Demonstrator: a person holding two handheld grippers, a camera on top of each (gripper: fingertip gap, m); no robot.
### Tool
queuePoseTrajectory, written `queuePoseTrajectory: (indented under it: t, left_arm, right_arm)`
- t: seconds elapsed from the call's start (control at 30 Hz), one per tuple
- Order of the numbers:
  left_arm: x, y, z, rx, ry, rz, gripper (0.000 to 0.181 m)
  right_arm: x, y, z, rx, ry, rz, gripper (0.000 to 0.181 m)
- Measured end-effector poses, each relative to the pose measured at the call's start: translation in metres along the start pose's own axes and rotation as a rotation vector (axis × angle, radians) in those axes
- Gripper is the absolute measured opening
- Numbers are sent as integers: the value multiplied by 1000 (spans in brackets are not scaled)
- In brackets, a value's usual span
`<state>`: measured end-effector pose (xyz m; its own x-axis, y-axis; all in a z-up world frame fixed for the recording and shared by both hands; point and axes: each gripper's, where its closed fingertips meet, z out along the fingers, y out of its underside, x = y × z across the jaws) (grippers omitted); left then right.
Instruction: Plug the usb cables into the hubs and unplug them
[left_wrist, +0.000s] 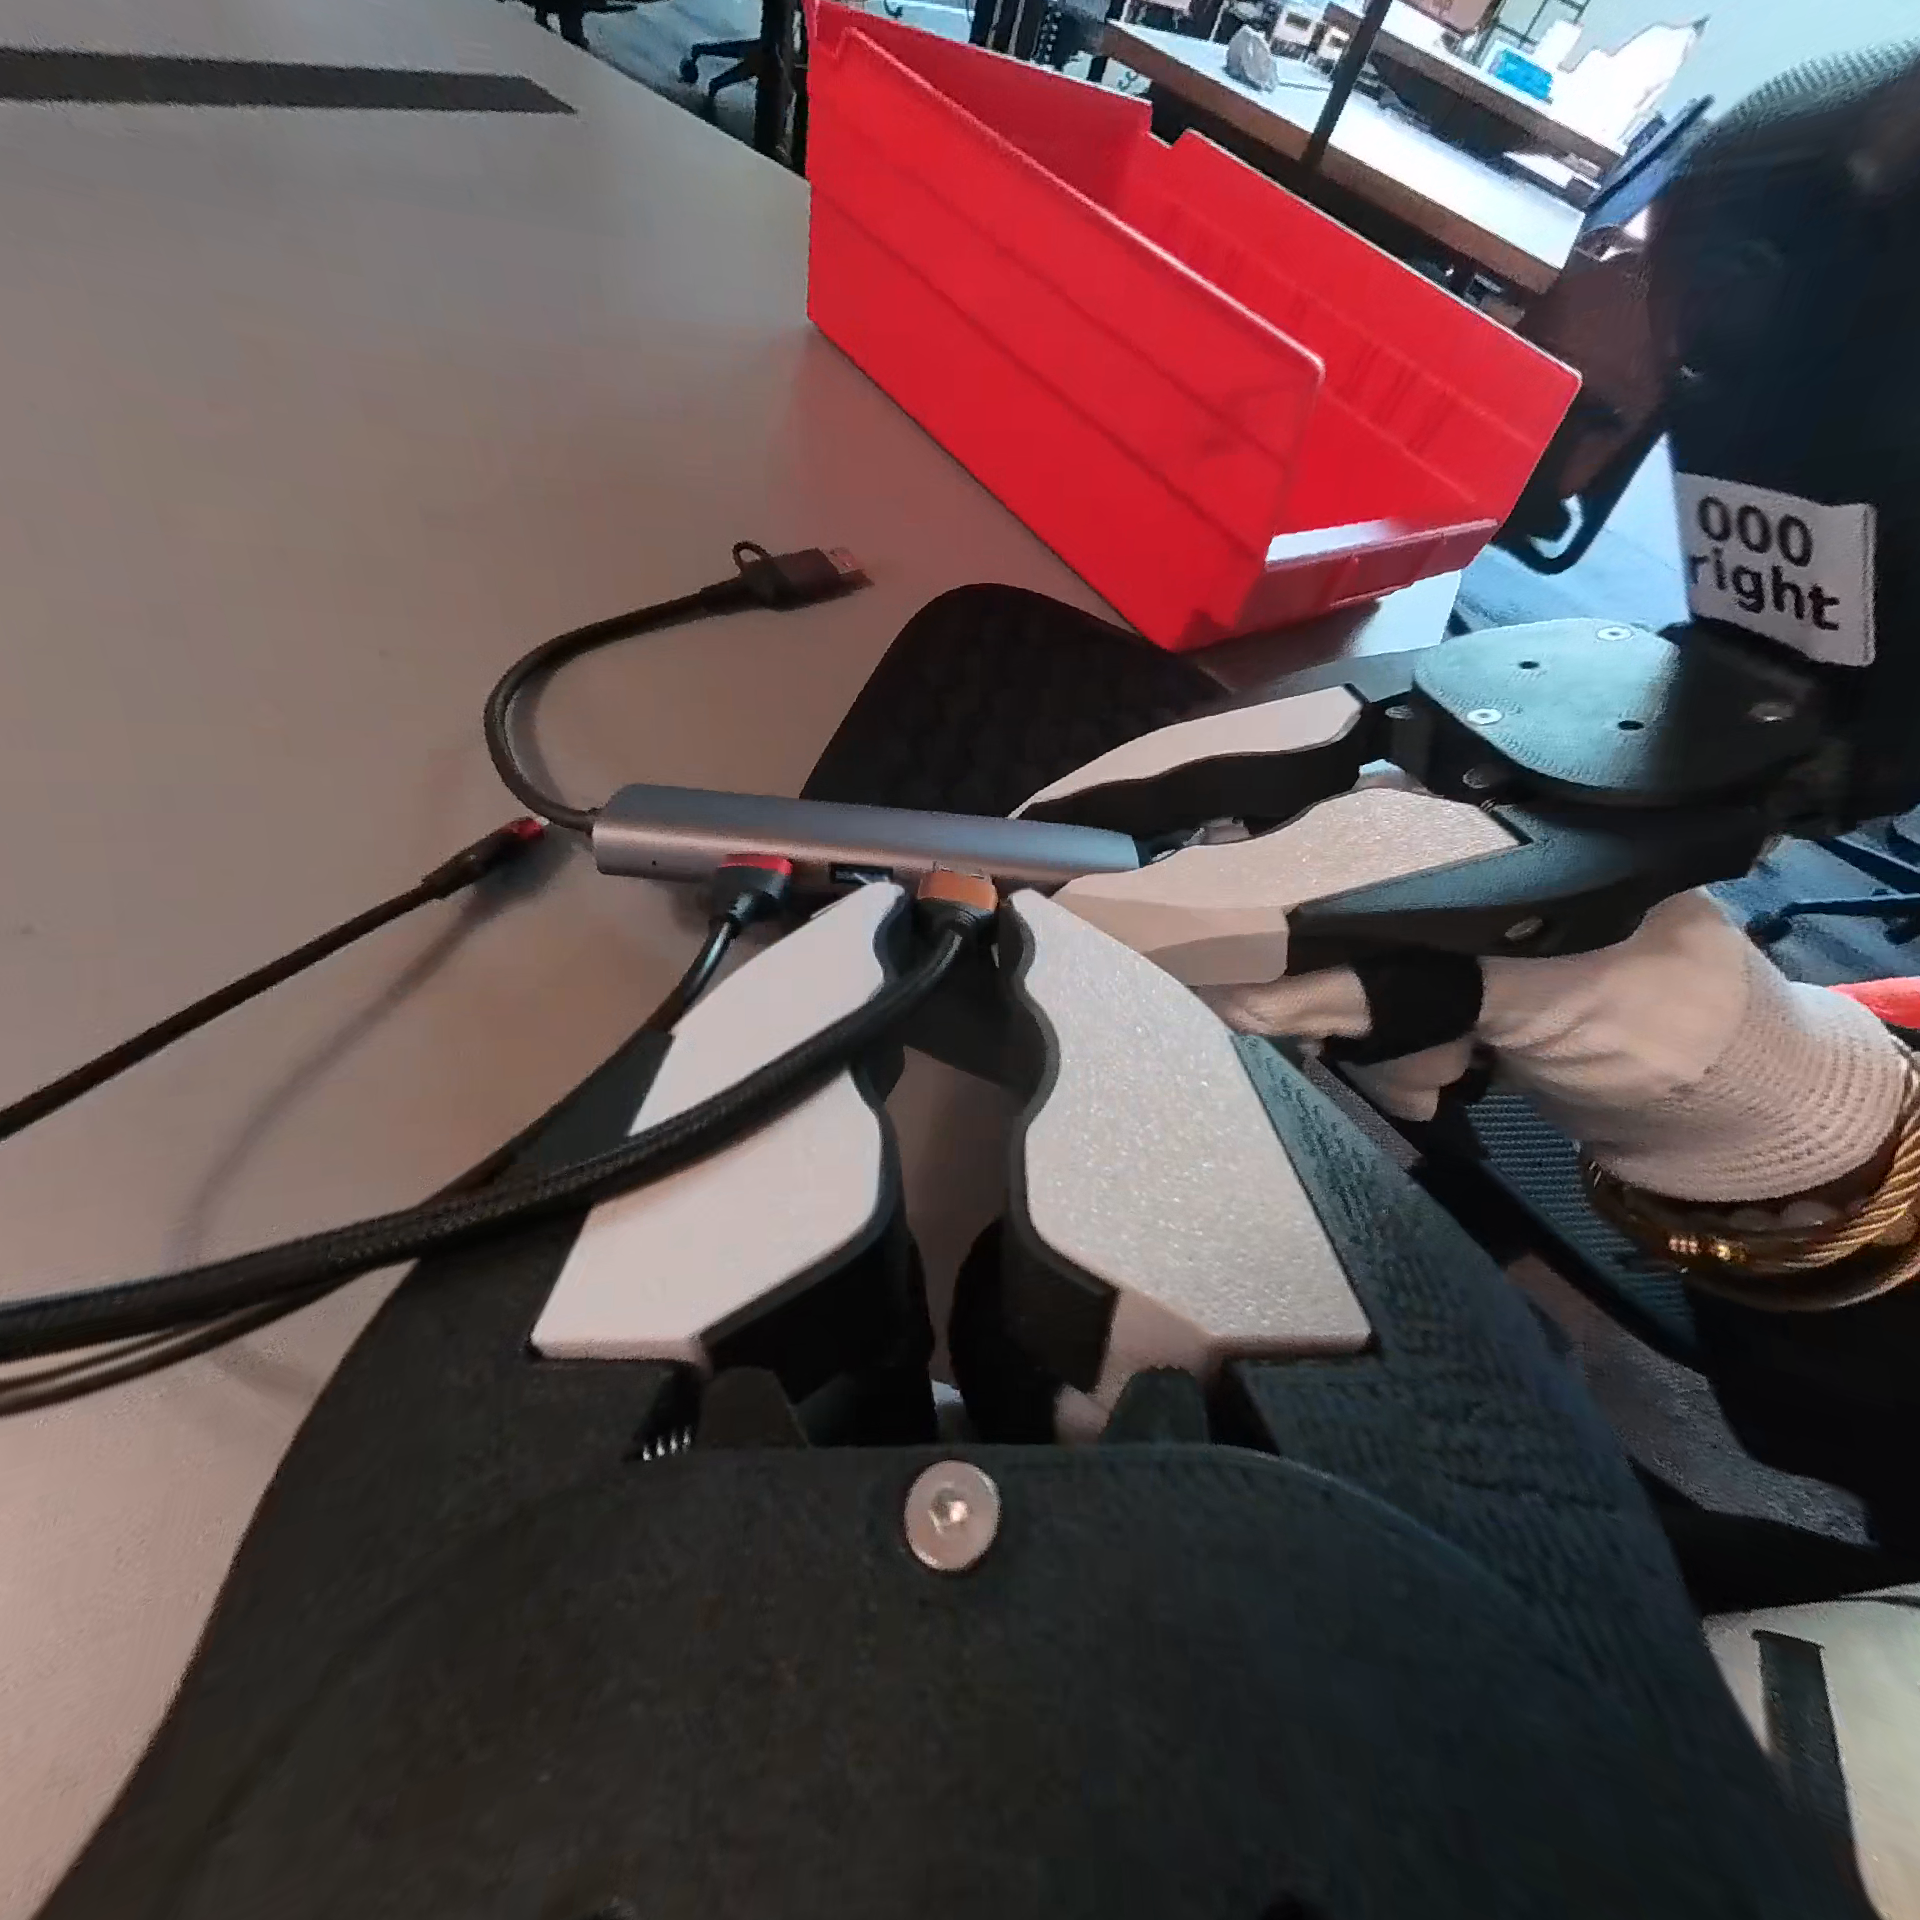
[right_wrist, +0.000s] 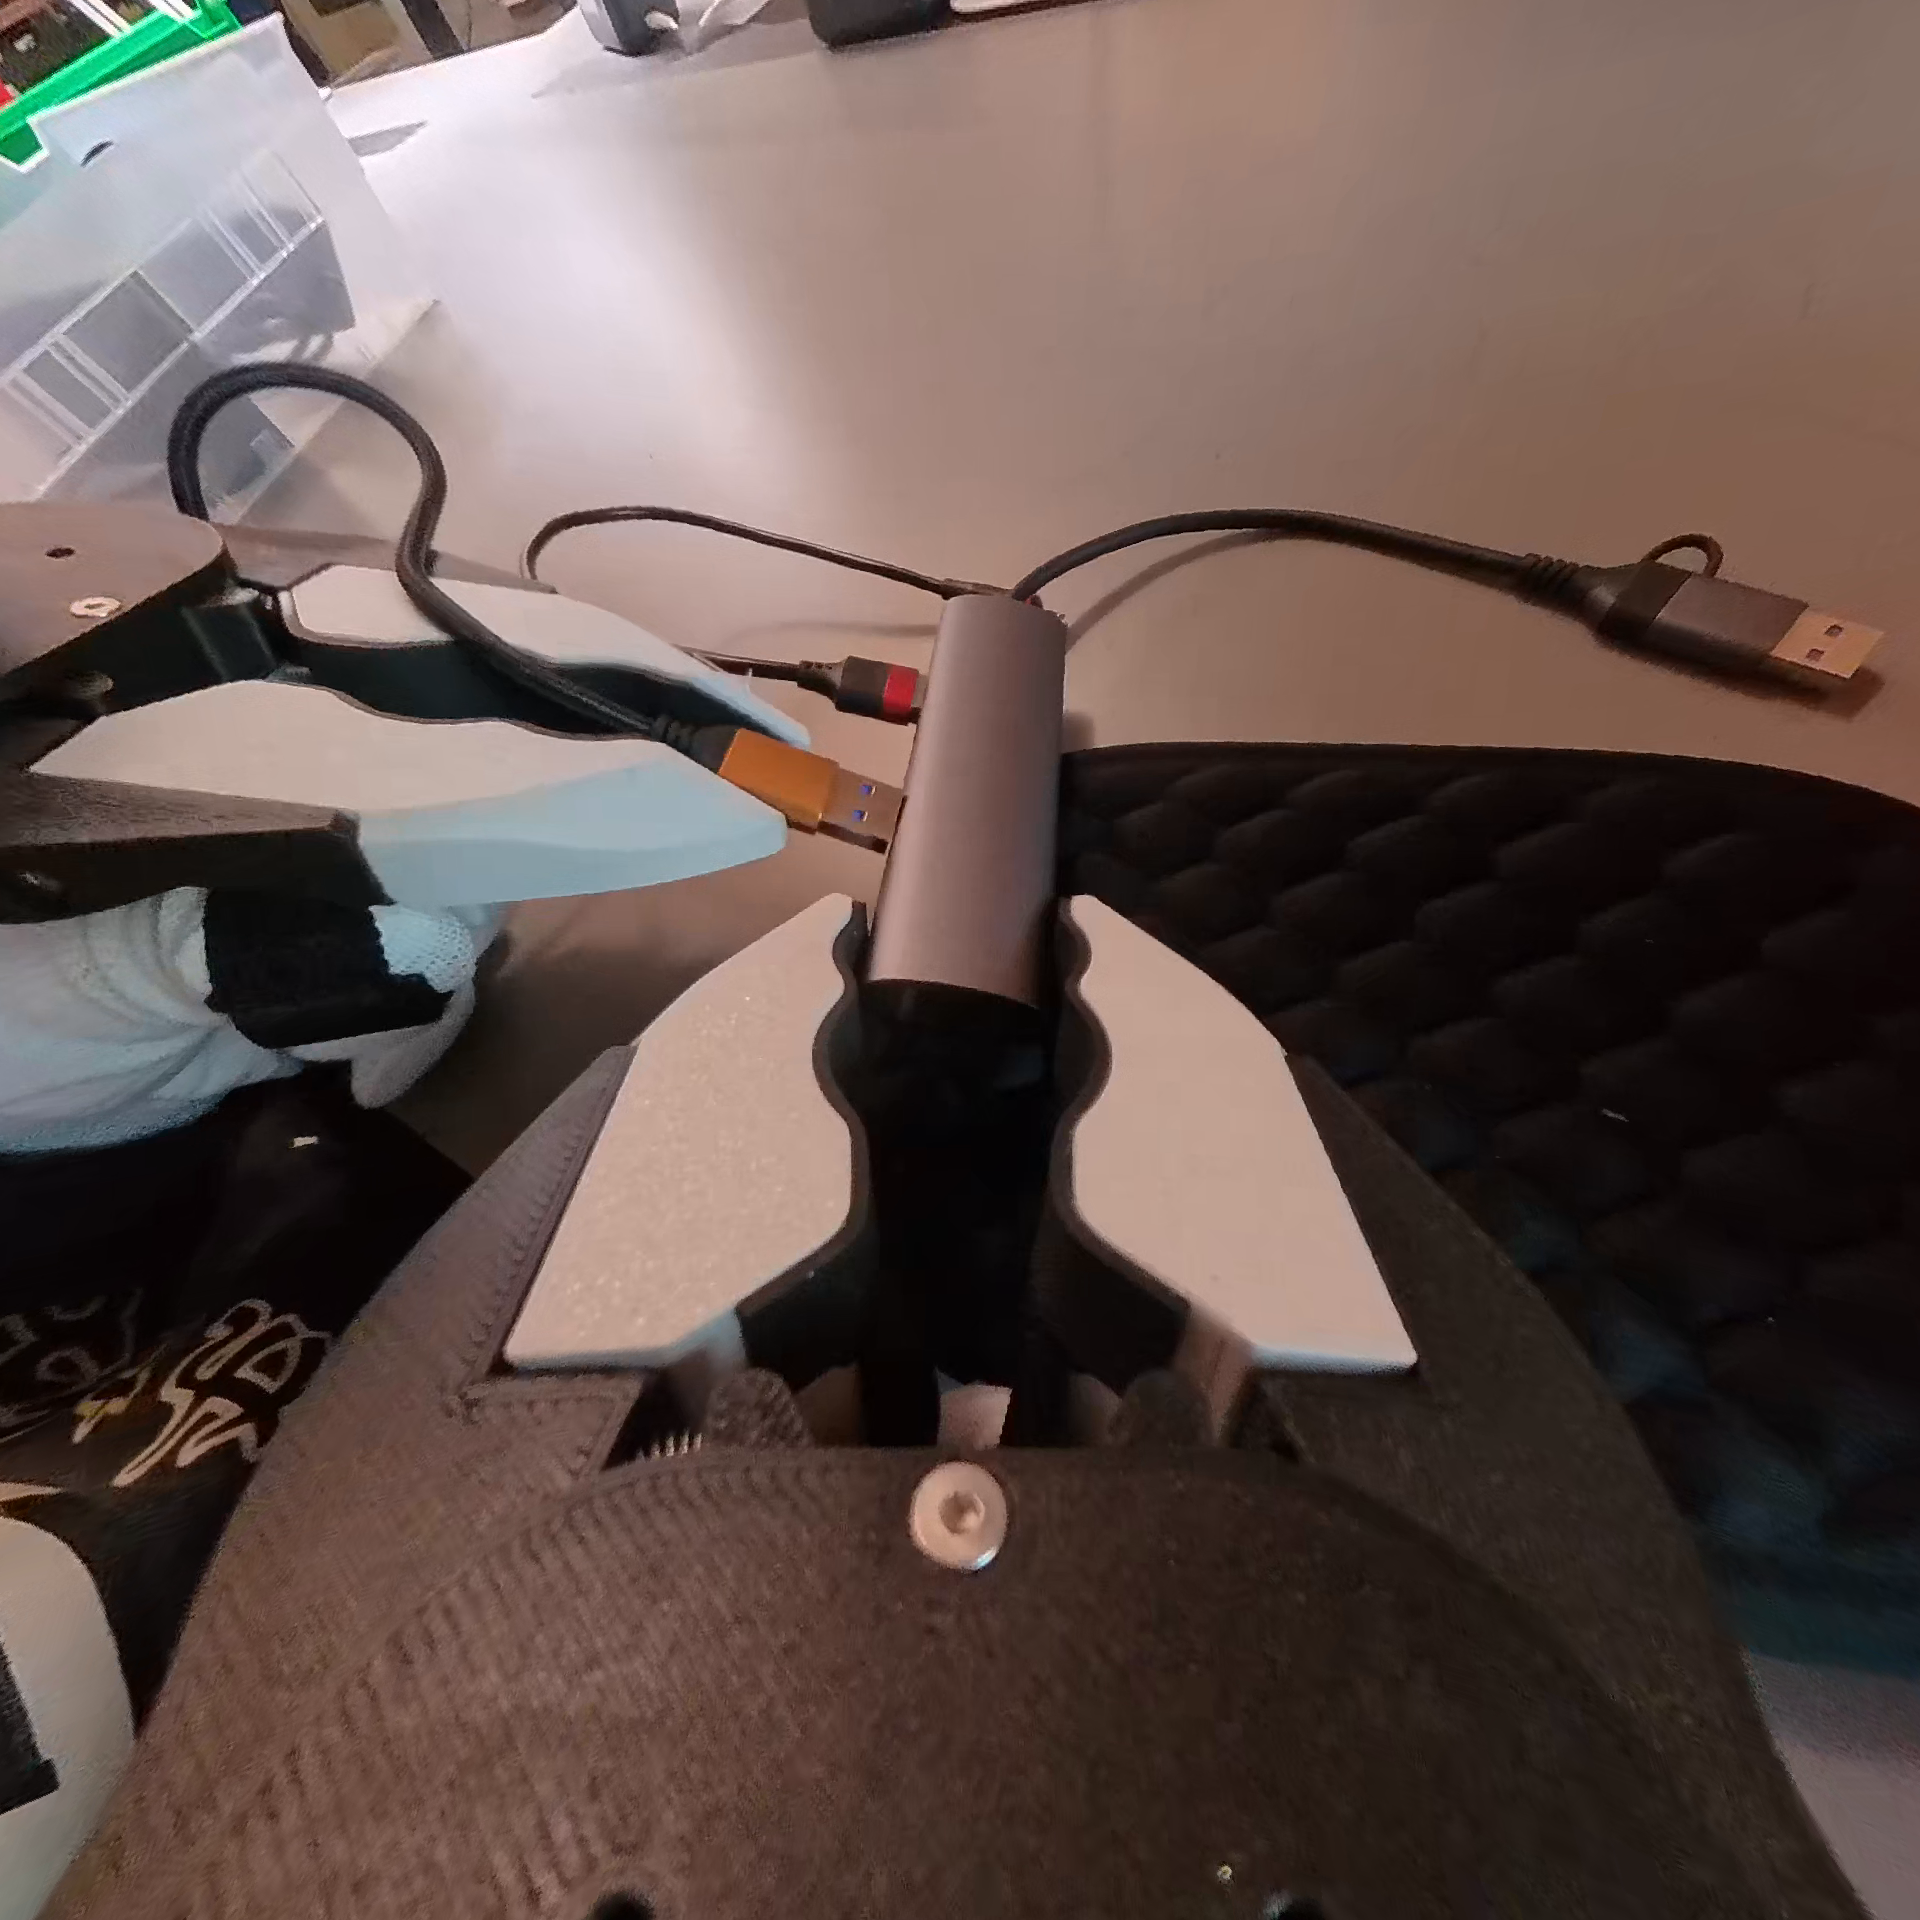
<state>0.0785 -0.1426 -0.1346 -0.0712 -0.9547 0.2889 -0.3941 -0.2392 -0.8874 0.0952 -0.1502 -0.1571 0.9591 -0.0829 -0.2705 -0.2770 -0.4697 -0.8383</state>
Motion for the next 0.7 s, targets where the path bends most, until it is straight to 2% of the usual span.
queuePoseTrajectory:
  t: [0.23, 0.6, 0.7]
  left_arm:
    - [2, 1, 2, 10, -46, -26, 15]
    - [2, 5, 6, -18, -11, -128, 14]
    - [4, 8, 6, -36, 25, -158, 15]
  right_arm:
    - [1, 0, -1, 23, 0, -5, 34]
    - [3, 1, -1, 34, 48, -80, 34]
    - [2, 1, -2, 33, 18, -61, 34]
